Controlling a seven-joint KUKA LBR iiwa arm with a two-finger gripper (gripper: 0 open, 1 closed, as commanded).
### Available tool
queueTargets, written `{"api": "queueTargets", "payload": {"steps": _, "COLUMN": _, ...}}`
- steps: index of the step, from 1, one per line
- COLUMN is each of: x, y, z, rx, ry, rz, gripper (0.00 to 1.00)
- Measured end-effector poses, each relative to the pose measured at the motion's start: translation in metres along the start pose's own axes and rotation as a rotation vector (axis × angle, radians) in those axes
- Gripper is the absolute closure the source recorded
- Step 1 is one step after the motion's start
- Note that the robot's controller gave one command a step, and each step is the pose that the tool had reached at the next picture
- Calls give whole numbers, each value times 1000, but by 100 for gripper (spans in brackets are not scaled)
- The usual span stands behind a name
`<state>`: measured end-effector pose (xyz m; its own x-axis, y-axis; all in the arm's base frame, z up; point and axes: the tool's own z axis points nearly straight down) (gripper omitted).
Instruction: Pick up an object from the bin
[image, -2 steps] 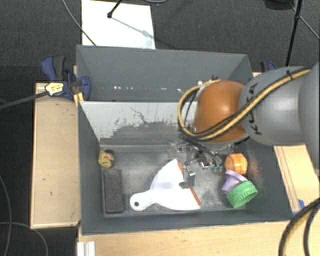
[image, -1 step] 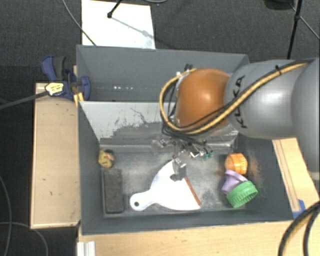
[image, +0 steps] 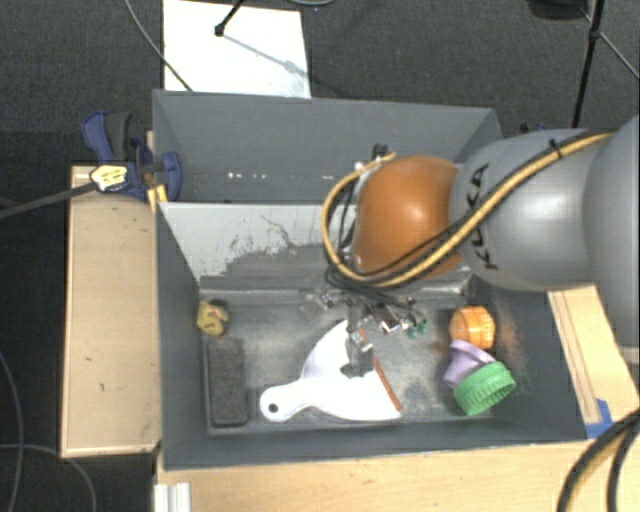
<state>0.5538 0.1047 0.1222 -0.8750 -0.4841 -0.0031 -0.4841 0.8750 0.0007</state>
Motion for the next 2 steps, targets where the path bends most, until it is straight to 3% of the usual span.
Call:
{"api": "queueTargets", "payload": {"steps": 1, "x": -3, "y": -3, "z": 34, "rx": 2, "ry": 0, "rz": -297, "gripper": 0}}
{"api": "queueTargets", "payload": {"steps": 2, "x": 15, "y": 9, "z": 50, "rx": 4, "ry": -4, "rz": -278, "gripper": 100}}
